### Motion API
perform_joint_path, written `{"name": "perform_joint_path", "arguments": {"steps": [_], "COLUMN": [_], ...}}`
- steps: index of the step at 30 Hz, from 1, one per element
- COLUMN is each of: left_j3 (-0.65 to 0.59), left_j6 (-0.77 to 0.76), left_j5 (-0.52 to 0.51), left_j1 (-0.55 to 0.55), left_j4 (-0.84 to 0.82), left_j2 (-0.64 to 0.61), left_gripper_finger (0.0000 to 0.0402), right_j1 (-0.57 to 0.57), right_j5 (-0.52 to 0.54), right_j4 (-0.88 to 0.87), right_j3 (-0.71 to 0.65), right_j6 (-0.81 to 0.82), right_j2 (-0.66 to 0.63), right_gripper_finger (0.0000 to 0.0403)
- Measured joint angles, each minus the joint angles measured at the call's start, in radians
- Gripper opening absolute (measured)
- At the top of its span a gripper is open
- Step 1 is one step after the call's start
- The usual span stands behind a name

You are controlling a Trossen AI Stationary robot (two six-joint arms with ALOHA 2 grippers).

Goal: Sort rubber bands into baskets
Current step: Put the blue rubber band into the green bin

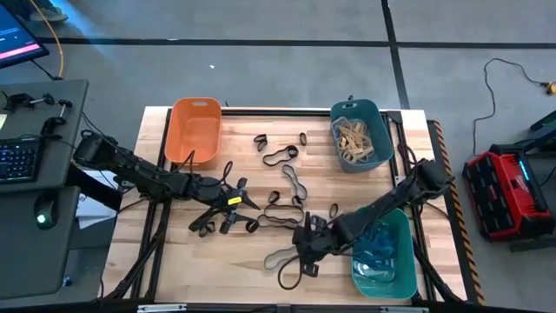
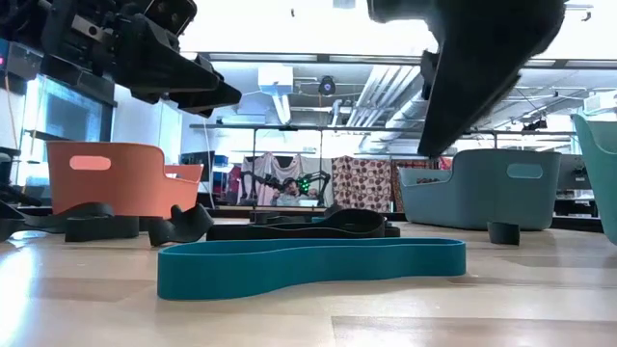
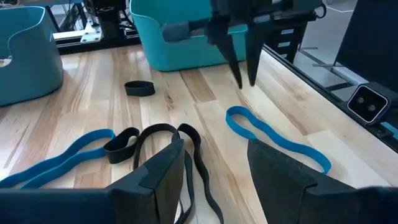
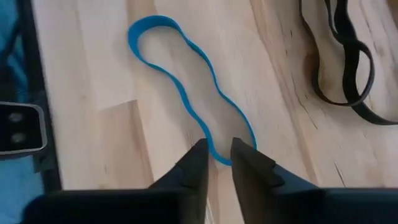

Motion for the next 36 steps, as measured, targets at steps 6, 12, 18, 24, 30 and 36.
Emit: {"name": "perform_joint_path", "arguments": {"steps": [6, 12, 18, 24, 30, 36], "left_j3": [0.0, 0.0, 0.0, 0.0, 0.0, 0.0], "left_j6": [-0.007, -0.018, -0.018, -0.016, -0.001, -0.001], "left_j5": [0.0, 0.0, 0.0, -0.002, -0.04, -0.041], "left_j1": [0.0, 0.0, 0.0, 0.0, 0.0, 0.0], "left_j4": [-0.004, -0.01, -0.012, -0.013, -0.011, -0.03], "left_j2": [0.0, 0.0, 0.0, 0.0, 0.0, 0.0], "left_gripper_finger": [0.017, 0.017, 0.017, 0.017, 0.017, 0.017], "right_j1": [-0.017, -0.056, -0.065, -0.07, -0.082, -0.074], "right_j5": [-0.014, -0.012, -0.07, -0.085, -0.102, -0.062], "right_j4": [0.034, -0.001, 0.01, 0.005, -0.083, -0.295], "right_j3": [0.0, 0.0, 0.0, 0.0, 0.018, 0.109], "right_j6": [0.0, -0.017, -0.058, -0.121, -0.168, -0.175], "right_j2": [0.066, 0.112, 0.146, 0.148, 0.121, 0.092], "right_gripper_finger": [0.0113, 0.0121, 0.0103, 0.0036, 0.0011, 0.0003]}}
